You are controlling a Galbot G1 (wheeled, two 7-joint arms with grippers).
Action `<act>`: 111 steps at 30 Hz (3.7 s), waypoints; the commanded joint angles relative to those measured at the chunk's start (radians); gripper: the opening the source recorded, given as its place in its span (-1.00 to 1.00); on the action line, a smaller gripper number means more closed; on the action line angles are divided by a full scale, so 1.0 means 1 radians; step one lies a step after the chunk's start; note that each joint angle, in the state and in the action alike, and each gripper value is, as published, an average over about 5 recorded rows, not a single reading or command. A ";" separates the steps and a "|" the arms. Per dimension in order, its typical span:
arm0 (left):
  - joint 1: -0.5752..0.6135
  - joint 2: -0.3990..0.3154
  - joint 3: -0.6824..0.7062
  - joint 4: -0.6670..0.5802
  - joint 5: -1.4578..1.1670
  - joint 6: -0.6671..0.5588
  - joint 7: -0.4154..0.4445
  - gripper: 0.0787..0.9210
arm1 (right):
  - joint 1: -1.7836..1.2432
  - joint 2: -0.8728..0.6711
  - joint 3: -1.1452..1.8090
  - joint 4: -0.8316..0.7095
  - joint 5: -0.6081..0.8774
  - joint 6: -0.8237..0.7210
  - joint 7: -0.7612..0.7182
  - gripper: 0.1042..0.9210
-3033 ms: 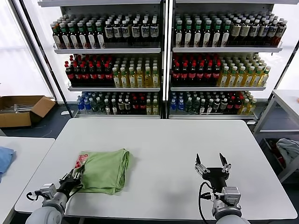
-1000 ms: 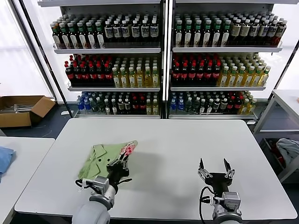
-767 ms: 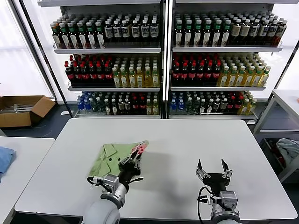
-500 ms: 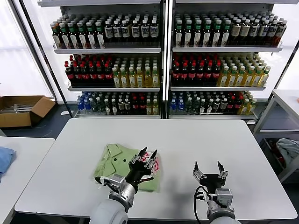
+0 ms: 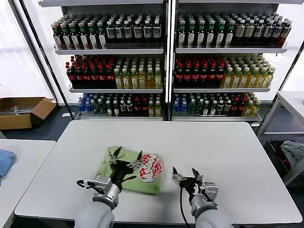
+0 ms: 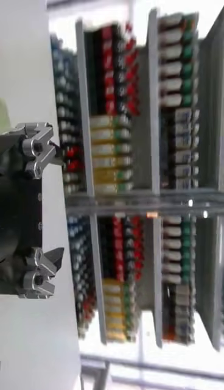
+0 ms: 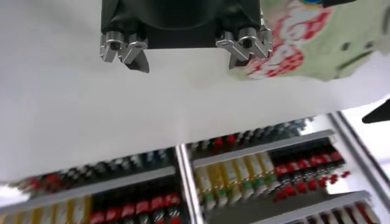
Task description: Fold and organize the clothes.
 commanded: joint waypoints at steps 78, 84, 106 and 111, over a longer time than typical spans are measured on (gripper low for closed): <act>0.157 -0.068 -0.118 -0.048 0.052 -0.014 -0.063 0.77 | 0.062 0.001 0.017 -0.158 -0.105 0.002 0.016 0.51; 0.154 -0.067 -0.111 -0.029 0.052 -0.014 -0.062 0.77 | 0.069 0.010 0.028 -0.184 -0.099 0.007 0.017 0.75; 0.154 -0.071 -0.112 -0.023 0.051 -0.017 -0.058 0.77 | 0.139 -0.004 -0.038 -0.079 -0.387 0.085 -0.100 0.76; 0.161 -0.080 -0.121 -0.023 0.050 -0.022 -0.059 0.77 | 0.242 0.034 -0.122 -0.260 -0.371 0.047 -0.072 0.76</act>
